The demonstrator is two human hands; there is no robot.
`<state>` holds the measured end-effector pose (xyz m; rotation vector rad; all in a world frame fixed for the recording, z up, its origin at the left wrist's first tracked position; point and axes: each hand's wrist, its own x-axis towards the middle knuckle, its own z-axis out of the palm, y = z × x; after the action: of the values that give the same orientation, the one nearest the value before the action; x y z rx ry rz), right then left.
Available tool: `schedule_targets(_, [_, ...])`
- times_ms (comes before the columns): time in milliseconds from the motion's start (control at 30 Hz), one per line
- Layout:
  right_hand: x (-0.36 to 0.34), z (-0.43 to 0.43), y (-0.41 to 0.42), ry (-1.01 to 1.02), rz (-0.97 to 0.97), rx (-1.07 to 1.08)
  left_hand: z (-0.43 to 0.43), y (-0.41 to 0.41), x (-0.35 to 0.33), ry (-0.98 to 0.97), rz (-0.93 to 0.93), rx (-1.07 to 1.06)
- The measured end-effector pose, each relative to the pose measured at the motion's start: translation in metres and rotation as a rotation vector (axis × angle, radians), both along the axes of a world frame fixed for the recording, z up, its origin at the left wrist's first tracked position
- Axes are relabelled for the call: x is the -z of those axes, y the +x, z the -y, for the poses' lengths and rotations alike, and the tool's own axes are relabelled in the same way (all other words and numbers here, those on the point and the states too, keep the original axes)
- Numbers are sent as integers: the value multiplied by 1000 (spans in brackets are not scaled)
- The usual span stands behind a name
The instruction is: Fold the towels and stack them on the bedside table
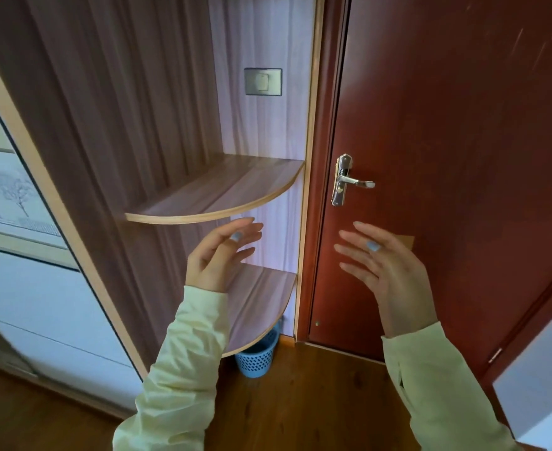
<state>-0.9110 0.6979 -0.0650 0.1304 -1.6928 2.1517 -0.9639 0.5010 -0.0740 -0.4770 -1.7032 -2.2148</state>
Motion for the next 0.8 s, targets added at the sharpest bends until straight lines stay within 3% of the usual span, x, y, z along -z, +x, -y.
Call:
schedule_targets(300, [5, -20, -72, -43, -22, -80, -15, -56, 0, 1, 21, -99])
schedule_targets(800, [-10, -85, -190, -2, -27, -497, -83, -81, -2, 136, 20, -526])
